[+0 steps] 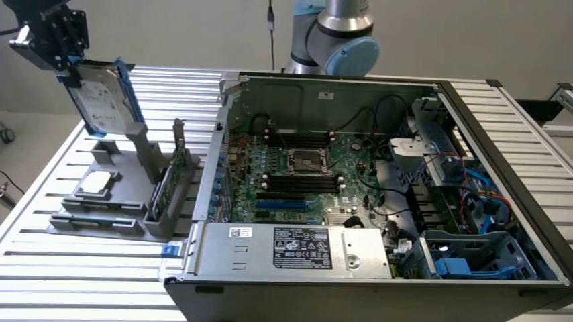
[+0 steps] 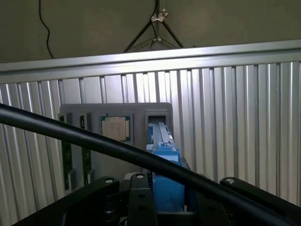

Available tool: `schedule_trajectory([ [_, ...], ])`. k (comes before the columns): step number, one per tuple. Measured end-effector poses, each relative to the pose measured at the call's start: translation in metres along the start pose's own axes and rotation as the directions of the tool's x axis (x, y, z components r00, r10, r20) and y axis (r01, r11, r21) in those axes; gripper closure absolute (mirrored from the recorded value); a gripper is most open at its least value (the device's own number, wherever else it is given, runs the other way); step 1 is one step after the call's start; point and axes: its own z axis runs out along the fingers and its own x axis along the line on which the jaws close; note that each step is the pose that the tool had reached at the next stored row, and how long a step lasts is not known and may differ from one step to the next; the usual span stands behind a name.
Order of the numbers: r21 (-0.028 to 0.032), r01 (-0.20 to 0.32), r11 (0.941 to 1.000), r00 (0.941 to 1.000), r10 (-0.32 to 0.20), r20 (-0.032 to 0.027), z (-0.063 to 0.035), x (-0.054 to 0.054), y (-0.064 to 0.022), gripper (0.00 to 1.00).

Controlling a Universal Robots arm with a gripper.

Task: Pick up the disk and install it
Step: 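Pick up the disk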

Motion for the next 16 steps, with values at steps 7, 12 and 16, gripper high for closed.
schedule_trajectory([
  [7,-0.0002,0.0,1.0,1.0,0.0,0.0025,-0.0298,0.001,-0.0143,0.67],
  [12,-0.0006,0.0,1.0,1.0,0.0,0.0073,-0.0503,0.004,-0.0328,0.67],
  [16,-0.0007,0.001,1.0,1.0,-0.001,0.0097,-0.066,0.007,-0.0453,0.67],
])
